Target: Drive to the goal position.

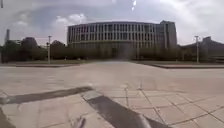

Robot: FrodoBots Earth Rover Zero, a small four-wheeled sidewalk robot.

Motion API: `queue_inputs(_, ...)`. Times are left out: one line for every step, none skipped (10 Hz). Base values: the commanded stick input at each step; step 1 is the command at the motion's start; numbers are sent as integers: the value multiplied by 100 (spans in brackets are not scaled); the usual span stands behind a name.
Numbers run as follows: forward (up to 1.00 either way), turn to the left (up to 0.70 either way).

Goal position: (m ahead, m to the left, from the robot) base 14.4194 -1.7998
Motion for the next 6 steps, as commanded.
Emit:
queue_inputs(100, 0)
queue_inputs(100, 0)
queue_inputs(100, 0)
queue_inputs(100, 0)
queue_inputs(100, 0)
queue_inputs(100, 0)
